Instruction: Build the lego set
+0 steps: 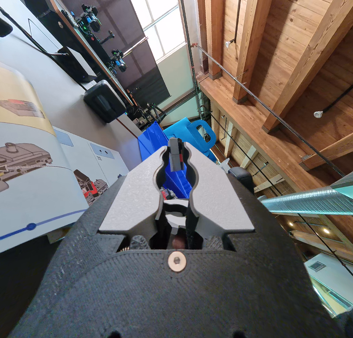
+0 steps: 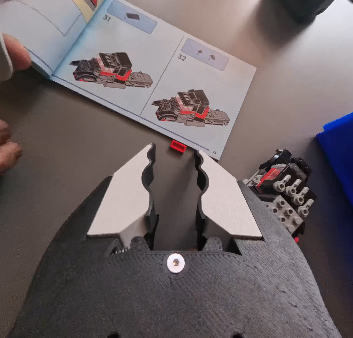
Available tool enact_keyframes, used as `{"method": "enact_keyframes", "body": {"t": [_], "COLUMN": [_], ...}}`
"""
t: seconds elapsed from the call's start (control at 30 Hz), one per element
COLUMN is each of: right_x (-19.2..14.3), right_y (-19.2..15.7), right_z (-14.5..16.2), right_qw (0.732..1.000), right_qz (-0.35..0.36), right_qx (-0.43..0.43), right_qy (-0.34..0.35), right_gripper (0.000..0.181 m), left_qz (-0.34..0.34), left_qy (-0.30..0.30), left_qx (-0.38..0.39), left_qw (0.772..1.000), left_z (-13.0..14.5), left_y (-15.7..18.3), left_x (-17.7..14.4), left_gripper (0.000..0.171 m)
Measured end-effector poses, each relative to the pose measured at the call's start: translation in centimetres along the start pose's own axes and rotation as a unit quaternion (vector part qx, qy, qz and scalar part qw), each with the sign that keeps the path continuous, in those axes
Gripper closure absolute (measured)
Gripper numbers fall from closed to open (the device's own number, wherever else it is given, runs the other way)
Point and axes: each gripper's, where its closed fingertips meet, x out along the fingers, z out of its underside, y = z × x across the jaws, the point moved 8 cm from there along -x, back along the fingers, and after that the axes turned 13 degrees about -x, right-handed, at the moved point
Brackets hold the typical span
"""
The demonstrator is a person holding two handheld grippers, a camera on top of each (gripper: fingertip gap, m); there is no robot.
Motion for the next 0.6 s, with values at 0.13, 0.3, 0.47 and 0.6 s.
{"method": "enact_keyframes", "body": {"t": [0.13,0.3,0.47,0.6], "right_x": [0.2,0.1,-2.4,-4.3], "right_y": [0.4,-0.1,-1.4,-1.8], "right_z": [-0.1,-0.2,-1.2,-1.5], "right_qw": [1.000,0.999,0.984,0.962], "right_qz": [0.008,-0.007,-0.004,0.026], "right_qx": [-0.005,-0.041,-0.131,-0.173], "right_qy": [-0.001,0.010,0.121,0.209], "right_gripper": [0.151,0.165,0.164,0.164], "left_qz": [0.003,0.005,0.008,0.007], "left_qy": [0.003,0.004,0.005,0.003], "left_qx": [-0.004,-0.005,-0.006,-0.004], "left_qw": [1.000,1.000,1.000,1.000], "left_z": [-0.1,-0.1,-0.1,-0.1], "left_y": [0.0,0.0,0.1,0.1], "left_x": [-0.1,-0.2,-0.3,-0.3], "left_gripper": [0.158,0.158,0.158,0.158]}}
